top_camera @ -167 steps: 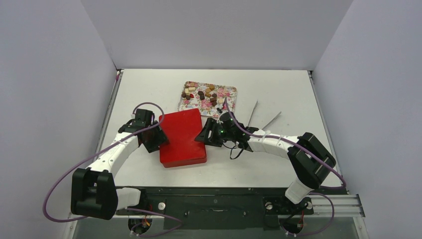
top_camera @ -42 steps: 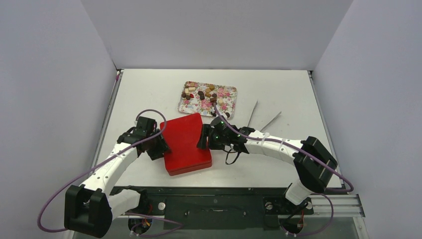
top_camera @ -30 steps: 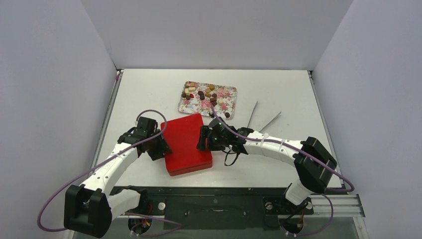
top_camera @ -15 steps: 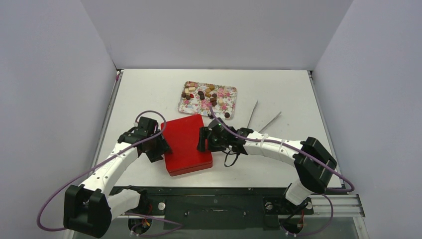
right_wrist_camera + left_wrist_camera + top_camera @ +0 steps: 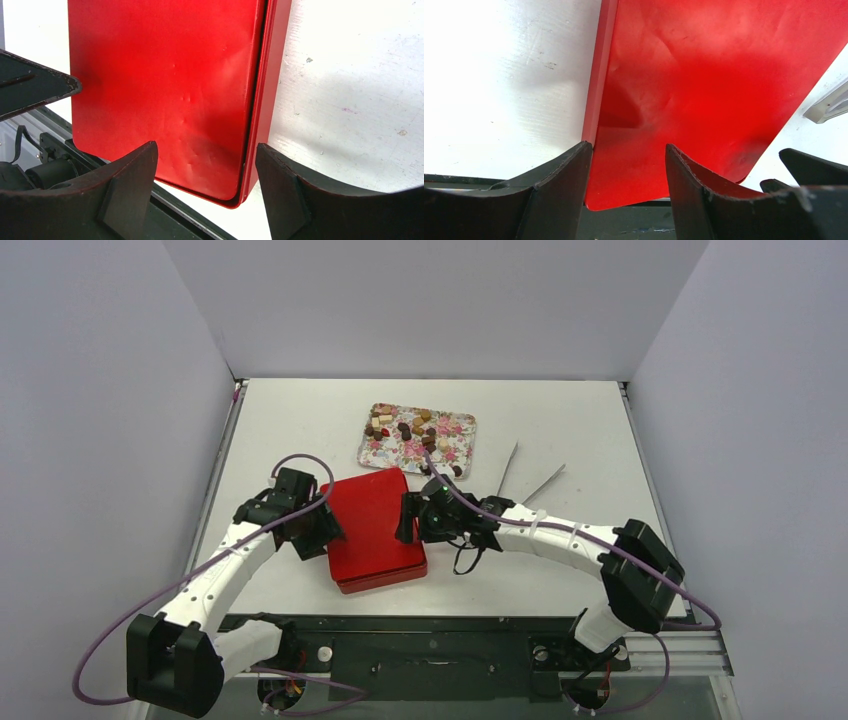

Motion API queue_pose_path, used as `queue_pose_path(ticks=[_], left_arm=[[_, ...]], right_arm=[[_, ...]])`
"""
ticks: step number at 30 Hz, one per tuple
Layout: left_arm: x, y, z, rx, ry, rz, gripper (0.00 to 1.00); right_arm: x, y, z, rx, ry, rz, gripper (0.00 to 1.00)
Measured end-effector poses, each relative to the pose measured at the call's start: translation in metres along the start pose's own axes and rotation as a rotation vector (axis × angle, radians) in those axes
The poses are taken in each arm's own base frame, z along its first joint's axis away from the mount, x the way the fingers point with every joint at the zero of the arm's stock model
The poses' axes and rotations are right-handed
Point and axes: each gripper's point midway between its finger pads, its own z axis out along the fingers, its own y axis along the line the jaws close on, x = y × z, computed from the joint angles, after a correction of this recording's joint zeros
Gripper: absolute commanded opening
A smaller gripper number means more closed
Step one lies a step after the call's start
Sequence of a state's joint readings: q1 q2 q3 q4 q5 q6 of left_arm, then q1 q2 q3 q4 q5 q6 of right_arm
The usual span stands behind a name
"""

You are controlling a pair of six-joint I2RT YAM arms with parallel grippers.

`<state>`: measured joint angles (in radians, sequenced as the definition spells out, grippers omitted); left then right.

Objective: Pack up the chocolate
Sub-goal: Close the box lid on the packing box.

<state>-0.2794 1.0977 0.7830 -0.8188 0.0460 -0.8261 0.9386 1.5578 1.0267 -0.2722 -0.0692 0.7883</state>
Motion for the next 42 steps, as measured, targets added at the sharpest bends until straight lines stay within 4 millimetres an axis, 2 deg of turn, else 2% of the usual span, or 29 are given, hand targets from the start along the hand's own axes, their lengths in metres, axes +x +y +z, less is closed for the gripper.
queue_pose_path(ticks=[5, 7, 11, 15, 16, 17, 18, 19, 21, 23, 26, 29, 33, 38, 42], left_arm=[[-0.002, 0.000, -0.003, -0.010, -0.004, 0.008, 0.58], [-0.011, -0.003, -0.009, -0.017, -0.026, 0.020, 0.61], [-0.047, -0.014, -0.025, -0.016, -0.120, 0.034, 0.65], [-0.099, -0.036, -0.031, -0.039, -0.211, 0.051, 0.59], [-0.113, -0.044, -0.029, -0.046, -0.227, 0.059, 0.57], [-0.127, -0.052, -0.024, -0.050, -0.244, 0.067, 0.55], [-0.141, -0.060, -0.018, -0.054, -0.254, 0.078, 0.51], [-0.153, -0.067, -0.010, -0.060, -0.258, 0.086, 0.48], [-0.176, -0.081, 0.009, -0.074, -0.259, 0.106, 0.43], [-0.197, -0.093, 0.028, -0.086, -0.261, 0.129, 0.38], [-0.216, -0.104, 0.056, -0.104, -0.247, 0.161, 0.33], [-0.223, -0.107, 0.080, -0.126, -0.223, 0.185, 0.28], [-0.214, -0.094, 0.106, -0.174, -0.159, 0.211, 0.27], [-0.203, -0.082, 0.121, -0.199, -0.109, 0.223, 0.24], [-0.186, -0.070, 0.131, -0.217, -0.058, 0.224, 0.22]], right_arm=[[-0.001, -0.001, -0.003, 0.005, -0.004, -0.003, 0.68], [-0.001, -0.002, -0.005, 0.010, -0.006, -0.003, 0.68], [-0.003, -0.002, -0.012, 0.007, -0.025, 0.006, 0.67], [0.007, -0.008, -0.032, 0.008, -0.067, 0.026, 0.60], [0.013, -0.007, -0.037, 0.010, -0.075, 0.027, 0.57], [0.021, -0.005, -0.043, 0.007, -0.080, 0.021, 0.48], [0.030, -0.001, -0.048, -0.002, -0.079, 0.016, 0.44], [0.038, 0.002, -0.052, -0.011, -0.078, 0.012, 0.36], [0.057, 0.009, -0.060, -0.030, -0.070, 0.005, 0.27], [0.077, 0.013, -0.063, -0.038, -0.055, 0.005, 0.22], [0.103, 0.009, -0.062, -0.026, -0.021, 0.011, 0.16], [0.117, 0.006, -0.055, -0.005, 0.001, 0.025, 0.15], [0.121, 0.003, -0.033, 0.023, 0.007, 0.050, 0.15], [0.114, 0.001, -0.003, 0.024, 0.005, 0.126, 0.13], [0.110, 0.003, 0.013, 0.000, 0.005, 0.184, 0.13]])
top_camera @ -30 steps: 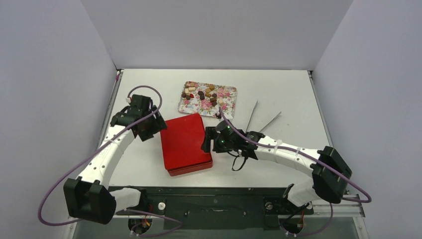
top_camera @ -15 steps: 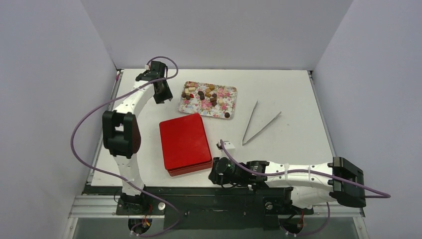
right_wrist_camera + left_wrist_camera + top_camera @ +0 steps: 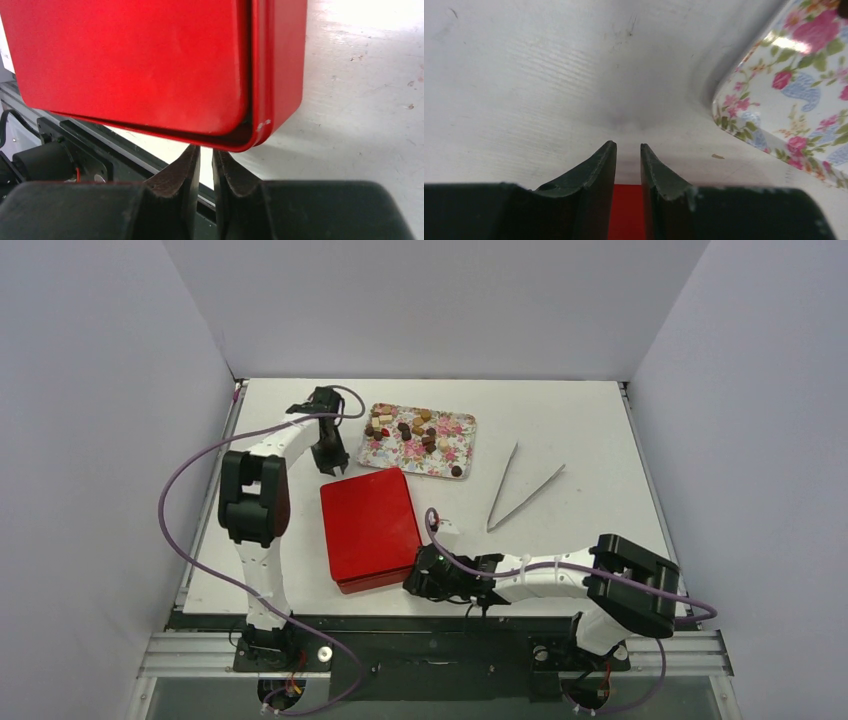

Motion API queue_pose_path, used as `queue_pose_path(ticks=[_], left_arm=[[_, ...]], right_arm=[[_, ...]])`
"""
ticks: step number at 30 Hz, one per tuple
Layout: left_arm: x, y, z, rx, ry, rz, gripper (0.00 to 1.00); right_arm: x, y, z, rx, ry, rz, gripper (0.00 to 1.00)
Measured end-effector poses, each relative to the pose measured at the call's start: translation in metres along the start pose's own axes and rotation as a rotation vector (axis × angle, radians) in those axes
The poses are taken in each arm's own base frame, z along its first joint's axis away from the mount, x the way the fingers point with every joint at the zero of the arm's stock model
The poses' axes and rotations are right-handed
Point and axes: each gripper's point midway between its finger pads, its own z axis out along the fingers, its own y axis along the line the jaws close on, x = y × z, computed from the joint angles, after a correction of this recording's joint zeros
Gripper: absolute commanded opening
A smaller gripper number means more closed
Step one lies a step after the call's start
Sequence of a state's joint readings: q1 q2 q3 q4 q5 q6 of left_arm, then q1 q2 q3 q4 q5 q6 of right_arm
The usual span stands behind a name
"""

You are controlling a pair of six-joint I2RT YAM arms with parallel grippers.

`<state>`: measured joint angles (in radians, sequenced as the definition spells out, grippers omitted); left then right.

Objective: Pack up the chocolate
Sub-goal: Close the box lid on the packing box.

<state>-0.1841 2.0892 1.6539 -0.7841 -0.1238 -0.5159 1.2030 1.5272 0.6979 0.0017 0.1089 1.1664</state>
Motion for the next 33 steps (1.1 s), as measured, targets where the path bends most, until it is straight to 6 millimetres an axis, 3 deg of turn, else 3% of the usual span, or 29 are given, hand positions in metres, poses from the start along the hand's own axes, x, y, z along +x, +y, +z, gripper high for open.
queue_pose_path(ticks=[5, 10, 19, 23, 29, 33], left_arm=[[0.037, 0.011, 0.016, -0.027, 0.077, 0.006, 0.19], [0.055, 0.017, 0.009, -0.007, 0.066, -0.016, 0.17], [0.084, 0.047, -0.010, -0.022, 0.012, -0.108, 0.17], [0.102, 0.053, -0.029, 0.000, -0.020, -0.153, 0.17], [0.147, 0.051, -0.048, 0.030, -0.018, -0.196, 0.18], [0.174, 0.053, -0.057, 0.038, 0.011, -0.222, 0.22]], right_arm=[[-0.006, -0.014, 0.008, -0.007, -0.004, 0.075, 0.13], [-0.021, -0.035, 0.012, 0.028, -0.019, 0.129, 0.14], [-0.053, -0.069, 0.011, 0.080, -0.010, 0.200, 0.16], [-0.082, -0.089, 0.011, 0.132, -0.035, 0.225, 0.18], [-0.137, -0.121, 0.018, 0.244, -0.103, 0.233, 0.20], [-0.160, -0.127, 0.018, 0.260, -0.121, 0.232, 0.21]])
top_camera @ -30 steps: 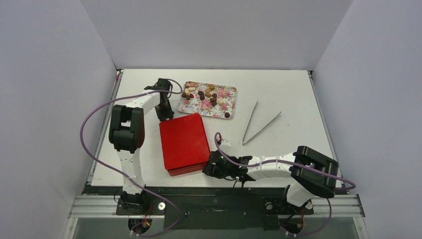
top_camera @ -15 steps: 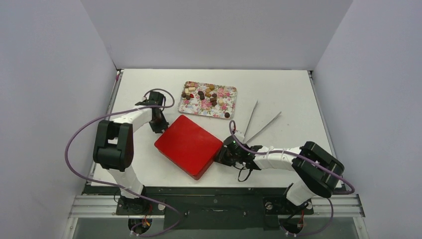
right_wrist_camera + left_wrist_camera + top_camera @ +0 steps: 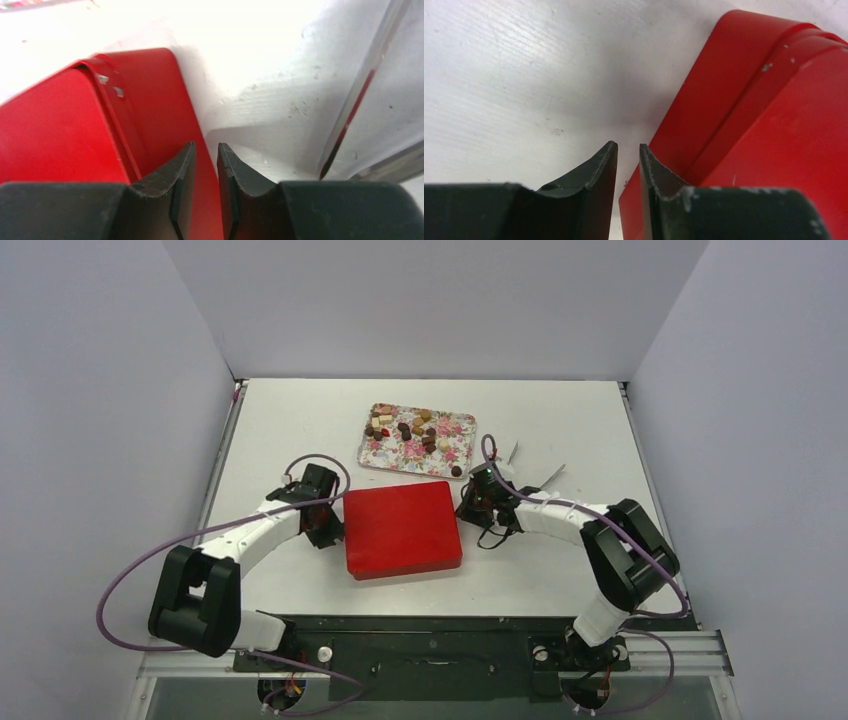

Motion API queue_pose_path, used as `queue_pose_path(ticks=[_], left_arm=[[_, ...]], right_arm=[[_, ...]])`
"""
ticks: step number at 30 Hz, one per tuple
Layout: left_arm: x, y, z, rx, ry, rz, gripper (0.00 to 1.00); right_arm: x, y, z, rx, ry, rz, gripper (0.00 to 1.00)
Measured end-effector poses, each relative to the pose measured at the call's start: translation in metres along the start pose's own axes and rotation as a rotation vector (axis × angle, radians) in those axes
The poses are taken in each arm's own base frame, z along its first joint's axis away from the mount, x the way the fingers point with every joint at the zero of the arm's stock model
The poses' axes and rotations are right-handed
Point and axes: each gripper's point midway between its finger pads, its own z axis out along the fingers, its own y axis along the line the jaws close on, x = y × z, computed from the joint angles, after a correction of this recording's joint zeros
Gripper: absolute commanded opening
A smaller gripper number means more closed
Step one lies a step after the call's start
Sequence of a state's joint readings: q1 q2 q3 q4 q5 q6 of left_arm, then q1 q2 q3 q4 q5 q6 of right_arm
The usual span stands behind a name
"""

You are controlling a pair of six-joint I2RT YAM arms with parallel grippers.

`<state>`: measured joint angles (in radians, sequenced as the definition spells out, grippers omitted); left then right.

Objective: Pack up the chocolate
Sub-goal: Close the box lid on the packing box.

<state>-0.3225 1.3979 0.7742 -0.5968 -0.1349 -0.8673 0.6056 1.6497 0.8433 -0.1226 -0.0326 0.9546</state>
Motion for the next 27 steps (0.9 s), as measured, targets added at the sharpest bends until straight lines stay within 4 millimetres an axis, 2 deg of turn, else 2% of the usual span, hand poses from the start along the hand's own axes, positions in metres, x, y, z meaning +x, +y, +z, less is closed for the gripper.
queue_pose_path(ticks=[2, 4, 6, 8, 11, 12, 14, 16, 19, 21, 24, 27], left_arm=[[0.002, 0.002, -0.007, 0.004, 0.001, -0.015, 0.26], [-0.009, 0.007, -0.015, 0.009, -0.029, -0.044, 0.31], [-0.032, 0.016, -0.025, -0.002, -0.079, -0.082, 0.38], [-0.062, 0.016, -0.039, -0.003, -0.141, -0.106, 0.43], [-0.107, -0.008, -0.059, 0.047, -0.225, -0.087, 0.45], [-0.122, -0.022, -0.064, 0.081, -0.248, -0.069, 0.45], [-0.146, -0.050, -0.066, 0.144, -0.267, -0.023, 0.42], [-0.158, -0.073, -0.056, 0.171, -0.249, 0.031, 0.39], [-0.161, -0.099, -0.030, 0.175, -0.200, 0.128, 0.36], [-0.152, -0.111, -0.011, 0.167, -0.155, 0.195, 0.34], [-0.133, -0.119, 0.013, 0.156, -0.089, 0.281, 0.33], [-0.116, -0.120, 0.027, 0.144, -0.036, 0.343, 0.32]], right_arm=[[-0.009, 0.005, -0.004, -0.018, -0.013, 0.003, 0.22], [-0.016, 0.006, -0.011, -0.027, -0.026, 0.001, 0.23], [-0.022, 0.006, -0.027, -0.029, -0.048, -0.003, 0.23], [-0.028, 0.007, -0.048, -0.051, -0.087, -0.002, 0.23], [-0.026, 0.001, -0.079, -0.080, -0.142, 0.007, 0.21], [-0.021, -0.003, -0.087, -0.081, -0.156, 0.011, 0.19], [-0.002, -0.006, -0.100, -0.092, -0.158, 0.006, 0.16], [0.034, 0.001, -0.112, -0.123, -0.125, -0.029, 0.14], [0.085, 0.017, -0.124, -0.178, -0.055, -0.085, 0.12], [0.112, 0.024, -0.127, -0.198, -0.020, -0.098, 0.10], [0.135, 0.031, -0.121, -0.198, 0.003, -0.091, 0.09], [0.147, 0.034, -0.107, -0.182, 0.009, -0.068, 0.09]])
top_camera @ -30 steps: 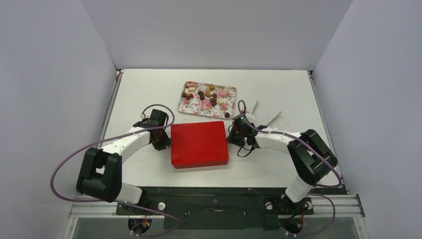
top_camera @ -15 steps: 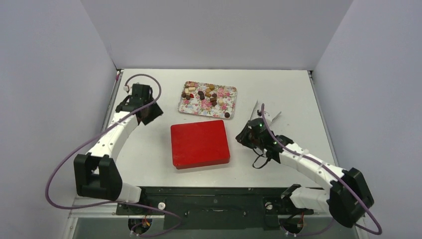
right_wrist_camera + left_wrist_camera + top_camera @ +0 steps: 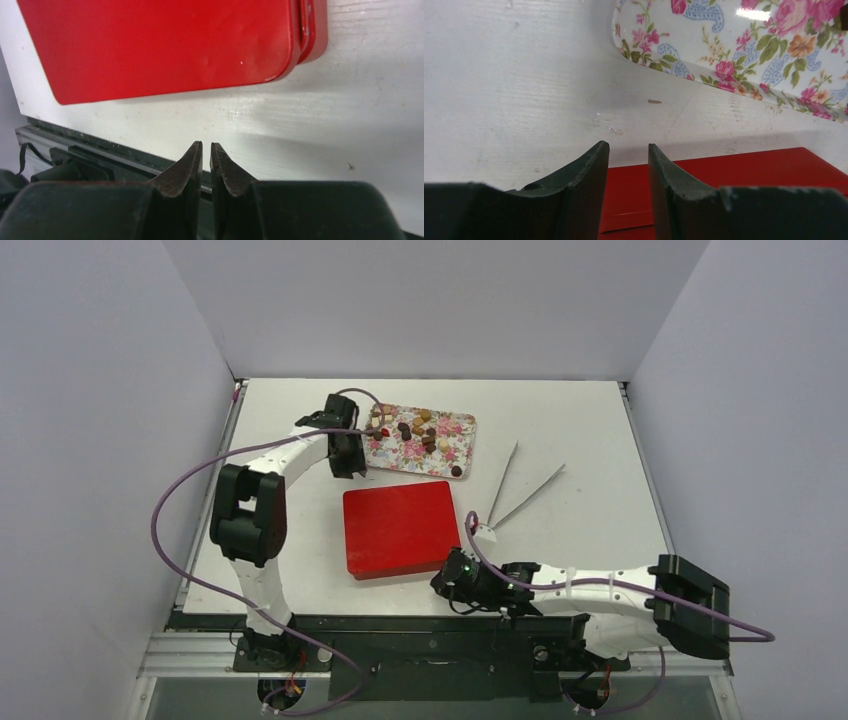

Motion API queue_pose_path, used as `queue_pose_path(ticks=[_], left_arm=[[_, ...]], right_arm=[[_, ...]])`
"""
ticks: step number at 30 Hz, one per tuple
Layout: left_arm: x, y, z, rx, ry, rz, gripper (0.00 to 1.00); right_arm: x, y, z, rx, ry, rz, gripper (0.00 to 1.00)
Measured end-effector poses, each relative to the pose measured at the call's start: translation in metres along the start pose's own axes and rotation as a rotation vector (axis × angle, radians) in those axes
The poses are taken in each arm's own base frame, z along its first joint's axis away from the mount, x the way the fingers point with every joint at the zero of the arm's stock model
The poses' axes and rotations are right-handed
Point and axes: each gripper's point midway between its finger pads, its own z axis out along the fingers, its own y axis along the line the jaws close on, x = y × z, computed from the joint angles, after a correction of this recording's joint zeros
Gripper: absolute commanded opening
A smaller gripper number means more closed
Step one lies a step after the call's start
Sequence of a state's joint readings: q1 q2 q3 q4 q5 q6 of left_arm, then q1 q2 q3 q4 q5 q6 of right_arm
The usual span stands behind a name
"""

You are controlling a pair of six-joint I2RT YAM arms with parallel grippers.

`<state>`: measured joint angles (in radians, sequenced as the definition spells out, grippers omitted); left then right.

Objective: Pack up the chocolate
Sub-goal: Close the box lid on the packing box.

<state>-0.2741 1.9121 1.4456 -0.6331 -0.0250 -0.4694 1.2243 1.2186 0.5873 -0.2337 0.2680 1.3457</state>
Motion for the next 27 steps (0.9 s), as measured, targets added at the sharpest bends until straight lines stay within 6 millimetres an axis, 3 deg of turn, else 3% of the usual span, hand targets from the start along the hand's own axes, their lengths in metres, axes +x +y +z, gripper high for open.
queue_pose_path(ticks=[9, 14, 20, 27], left_arm=[[0.028, -0.013, 0.012, 0.017, 0.061, 0.078, 0.26], [0.067, 0.001, 0.018, -0.003, 0.133, 0.066, 0.22], [0.100, 0.015, 0.001, -0.004, 0.152, 0.021, 0.21], [0.130, 0.015, -0.027, 0.027, 0.131, -0.051, 0.24]], right_arm=[[0.006, -0.003, 0.037, 0.028, -0.018, 0.060, 0.09], [-0.013, -0.026, 0.050, 0.053, -0.048, 0.133, 0.09], [-0.038, -0.049, 0.057, 0.102, -0.078, 0.168, 0.11], [-0.077, -0.071, 0.063, 0.135, -0.113, 0.218, 0.13]])
